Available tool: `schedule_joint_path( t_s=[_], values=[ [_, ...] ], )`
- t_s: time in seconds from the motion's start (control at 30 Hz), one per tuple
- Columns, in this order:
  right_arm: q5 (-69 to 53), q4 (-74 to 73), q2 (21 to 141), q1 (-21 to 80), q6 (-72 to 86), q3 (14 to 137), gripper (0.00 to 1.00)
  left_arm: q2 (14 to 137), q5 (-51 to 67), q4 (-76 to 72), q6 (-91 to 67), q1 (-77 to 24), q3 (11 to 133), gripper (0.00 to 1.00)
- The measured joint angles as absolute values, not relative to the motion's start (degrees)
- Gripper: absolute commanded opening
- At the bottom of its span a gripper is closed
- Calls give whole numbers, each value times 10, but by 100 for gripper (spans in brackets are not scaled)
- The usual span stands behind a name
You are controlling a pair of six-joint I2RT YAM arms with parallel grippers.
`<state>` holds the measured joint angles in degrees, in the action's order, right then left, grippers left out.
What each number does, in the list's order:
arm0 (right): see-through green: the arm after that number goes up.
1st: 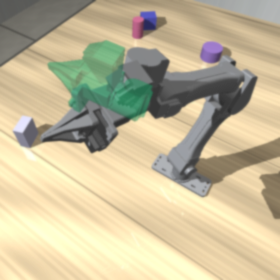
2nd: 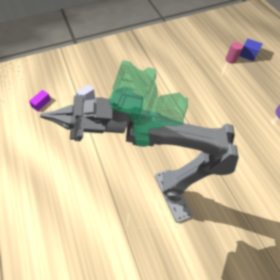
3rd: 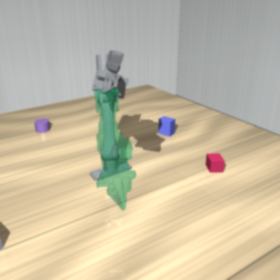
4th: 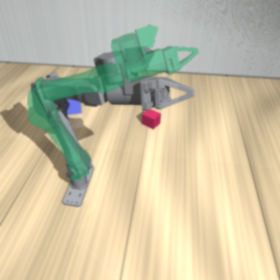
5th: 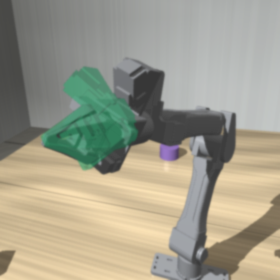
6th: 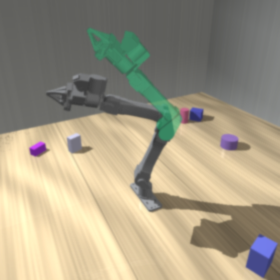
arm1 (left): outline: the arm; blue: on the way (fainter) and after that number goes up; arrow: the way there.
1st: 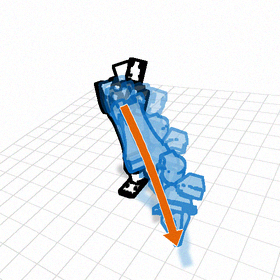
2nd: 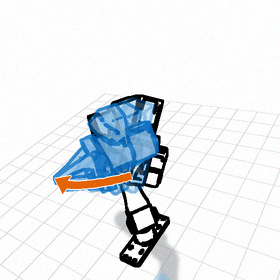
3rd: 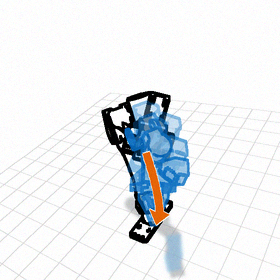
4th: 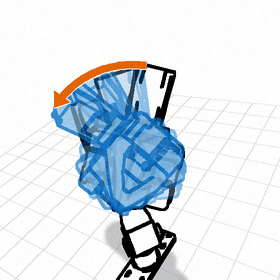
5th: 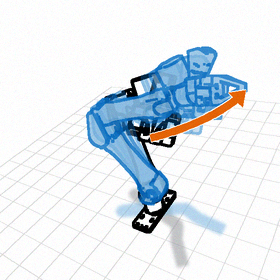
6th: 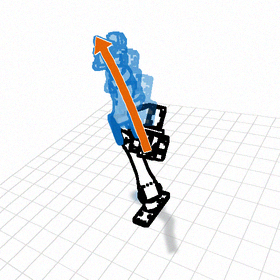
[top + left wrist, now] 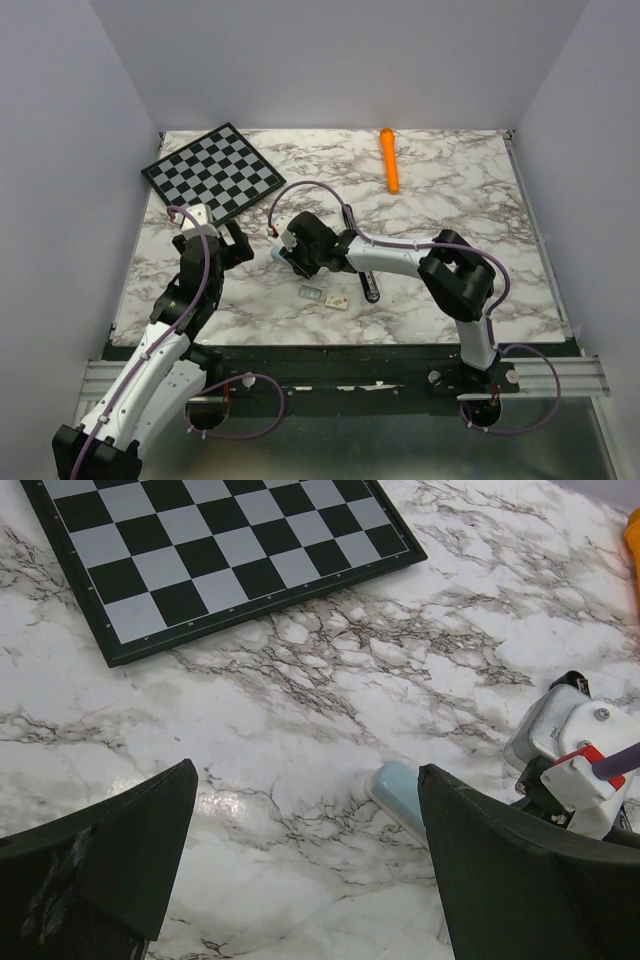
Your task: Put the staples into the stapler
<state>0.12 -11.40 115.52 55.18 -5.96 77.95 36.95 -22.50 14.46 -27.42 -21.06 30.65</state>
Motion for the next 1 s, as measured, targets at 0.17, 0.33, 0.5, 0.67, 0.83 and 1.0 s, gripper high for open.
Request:
schedule_joint_path(
  t_s=[0.17,0.33,0.5,0.67,0.83,1.0],
  values=[
    [10,-96,1155,554,-51,768,22,376,-225,143,-274,-211,306,99],
    [17,-86,1150,555,-43,760,22,377,-225,142,-274,-211,306,99],
    [29,-93,1138,551,-15,759,22,377,-225,142,-274,-211,306,99],
    [60,-130,1130,517,30,765,24,374,-225,142,-274,-211,306,99],
    [88,-157,1131,480,72,776,39,372,-225,142,-274,-211,306,99],
    [111,-185,1132,469,96,785,61,369,-225,142,-274,-211,306,99]
  ],
)
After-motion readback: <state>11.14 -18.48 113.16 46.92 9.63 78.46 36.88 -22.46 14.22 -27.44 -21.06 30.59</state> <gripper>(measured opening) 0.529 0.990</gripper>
